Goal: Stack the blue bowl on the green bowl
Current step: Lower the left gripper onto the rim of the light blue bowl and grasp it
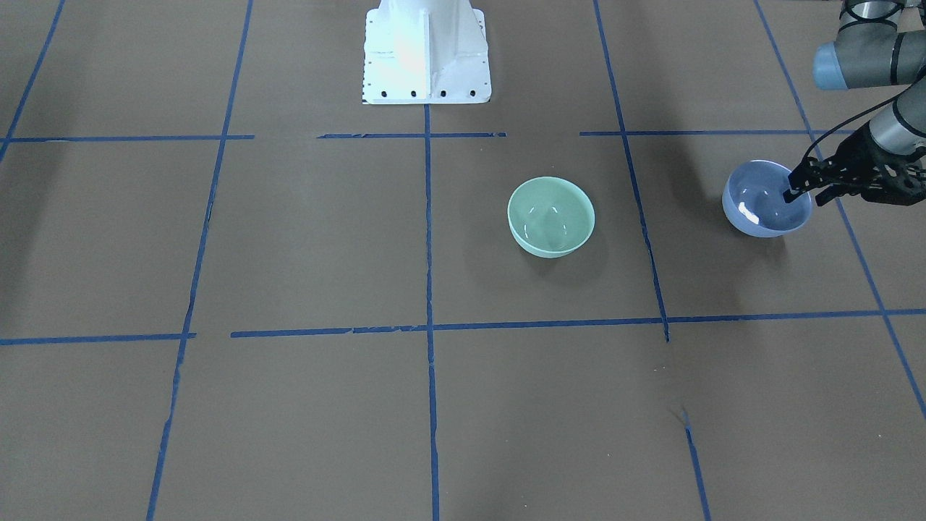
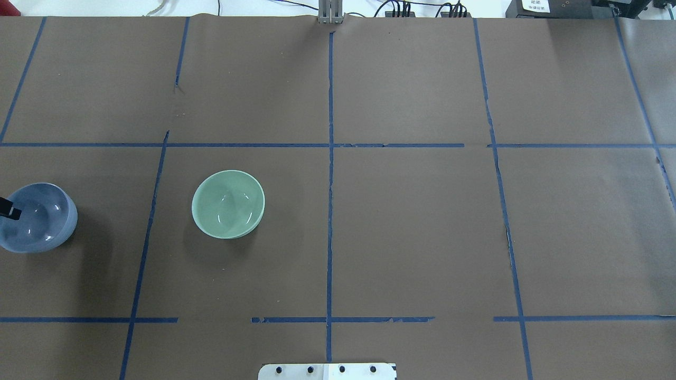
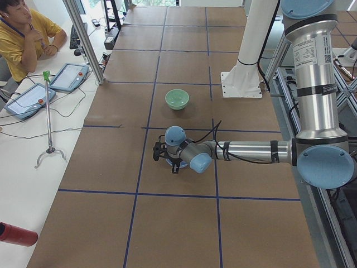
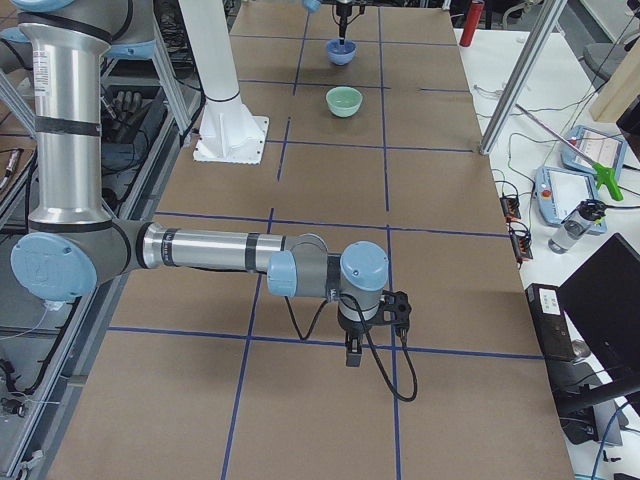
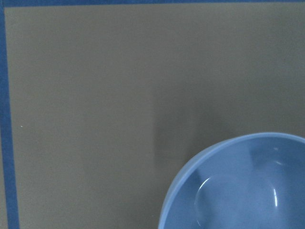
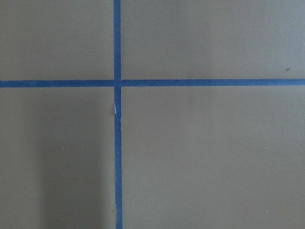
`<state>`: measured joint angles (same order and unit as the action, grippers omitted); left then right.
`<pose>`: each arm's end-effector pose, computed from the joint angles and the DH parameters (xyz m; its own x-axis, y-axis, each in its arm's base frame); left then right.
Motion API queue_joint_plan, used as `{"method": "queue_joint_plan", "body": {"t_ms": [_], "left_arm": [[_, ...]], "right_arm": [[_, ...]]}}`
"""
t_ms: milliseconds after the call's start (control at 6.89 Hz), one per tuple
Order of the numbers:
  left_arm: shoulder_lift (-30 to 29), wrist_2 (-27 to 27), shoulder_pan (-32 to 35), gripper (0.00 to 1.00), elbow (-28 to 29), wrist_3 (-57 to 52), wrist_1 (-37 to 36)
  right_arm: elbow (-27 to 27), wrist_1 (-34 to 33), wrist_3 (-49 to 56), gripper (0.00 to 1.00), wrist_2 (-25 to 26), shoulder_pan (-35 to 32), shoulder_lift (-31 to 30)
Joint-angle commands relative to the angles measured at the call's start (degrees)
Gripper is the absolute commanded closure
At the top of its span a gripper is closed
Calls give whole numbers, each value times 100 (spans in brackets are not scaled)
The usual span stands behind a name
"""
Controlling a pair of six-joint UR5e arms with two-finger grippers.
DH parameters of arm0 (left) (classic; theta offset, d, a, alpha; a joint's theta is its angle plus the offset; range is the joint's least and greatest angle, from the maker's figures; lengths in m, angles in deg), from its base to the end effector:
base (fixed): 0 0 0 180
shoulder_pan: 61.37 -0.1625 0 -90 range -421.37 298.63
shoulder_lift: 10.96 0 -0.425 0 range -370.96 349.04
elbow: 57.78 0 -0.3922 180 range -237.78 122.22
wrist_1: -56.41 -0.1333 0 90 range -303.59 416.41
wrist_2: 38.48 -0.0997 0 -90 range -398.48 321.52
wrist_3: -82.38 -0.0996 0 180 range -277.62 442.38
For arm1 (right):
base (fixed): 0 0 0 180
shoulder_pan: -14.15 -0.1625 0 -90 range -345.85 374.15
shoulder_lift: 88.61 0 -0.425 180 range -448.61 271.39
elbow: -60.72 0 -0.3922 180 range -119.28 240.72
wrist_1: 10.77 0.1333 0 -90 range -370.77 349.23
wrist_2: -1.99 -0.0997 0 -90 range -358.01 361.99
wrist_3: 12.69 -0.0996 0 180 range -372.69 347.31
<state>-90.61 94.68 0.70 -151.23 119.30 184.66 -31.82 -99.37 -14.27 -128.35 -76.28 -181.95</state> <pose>0.1466 -0.4157 0.6379 0.6223 0.0713 -0.7796 -0.0328 0.9973 0.0650 0.0723 -0.4674 0.6671 0.7617 0.0265 0.6473 -0.0285 0.9996 -0.0074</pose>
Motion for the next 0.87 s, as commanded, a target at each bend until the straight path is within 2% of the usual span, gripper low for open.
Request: {"method": "queue_joint_plan", "body": {"t_ms": [0,290,435,726], "left_arm": [[2,-9,-10,100,-41,25,-29],[46,-298,51,100,-311,25,-46],[46,-299,77,100,-722,34,-273],[-68,-369,43,100,-2082,592,-1885]], "right_arm": [[0,0,0,0,0,0,0],[0,0,0,0,-8,0,0],[0,-9,0,0,0,0,0],[0,0,0,0,0,0,0]]}}
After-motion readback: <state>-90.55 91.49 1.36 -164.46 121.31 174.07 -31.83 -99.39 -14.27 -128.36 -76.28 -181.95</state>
